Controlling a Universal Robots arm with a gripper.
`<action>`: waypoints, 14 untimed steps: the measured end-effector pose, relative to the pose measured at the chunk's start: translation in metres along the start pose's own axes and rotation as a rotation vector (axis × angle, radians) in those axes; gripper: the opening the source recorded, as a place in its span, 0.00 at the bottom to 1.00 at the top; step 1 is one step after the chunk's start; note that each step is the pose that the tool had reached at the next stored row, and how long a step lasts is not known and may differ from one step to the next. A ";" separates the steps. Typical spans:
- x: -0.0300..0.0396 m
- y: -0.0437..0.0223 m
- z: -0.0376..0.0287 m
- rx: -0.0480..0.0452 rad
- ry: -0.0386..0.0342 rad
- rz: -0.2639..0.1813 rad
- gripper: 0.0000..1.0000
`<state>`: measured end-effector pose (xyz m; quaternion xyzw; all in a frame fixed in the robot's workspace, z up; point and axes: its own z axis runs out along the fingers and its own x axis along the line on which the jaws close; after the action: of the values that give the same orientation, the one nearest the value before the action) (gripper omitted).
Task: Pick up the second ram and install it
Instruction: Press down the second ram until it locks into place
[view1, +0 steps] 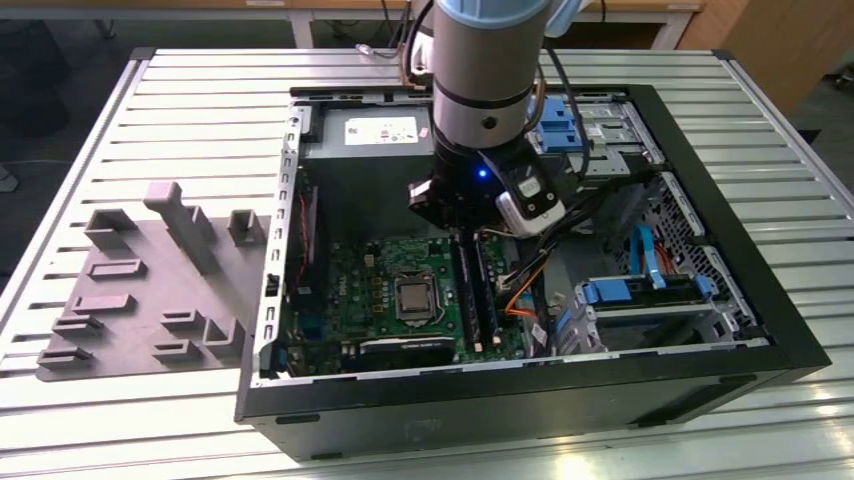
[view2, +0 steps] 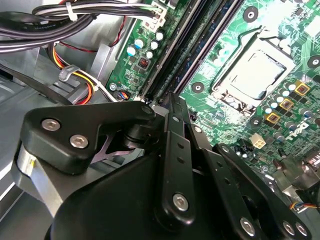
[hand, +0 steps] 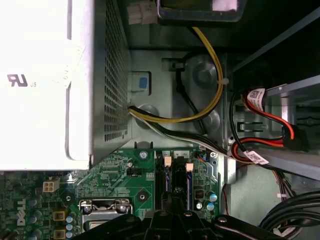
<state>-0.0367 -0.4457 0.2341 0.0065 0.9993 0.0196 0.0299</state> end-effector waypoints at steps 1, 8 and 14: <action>0.0000 0.0002 0.0003 0.0000 -0.0001 0.000 0.11; 0.0002 0.0011 0.0026 -0.0001 -0.0011 0.000 0.11; 0.0003 0.0022 0.0048 0.0000 -0.0025 0.000 0.11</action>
<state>-0.0367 -0.4433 0.2294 0.0065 0.9993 0.0196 0.0312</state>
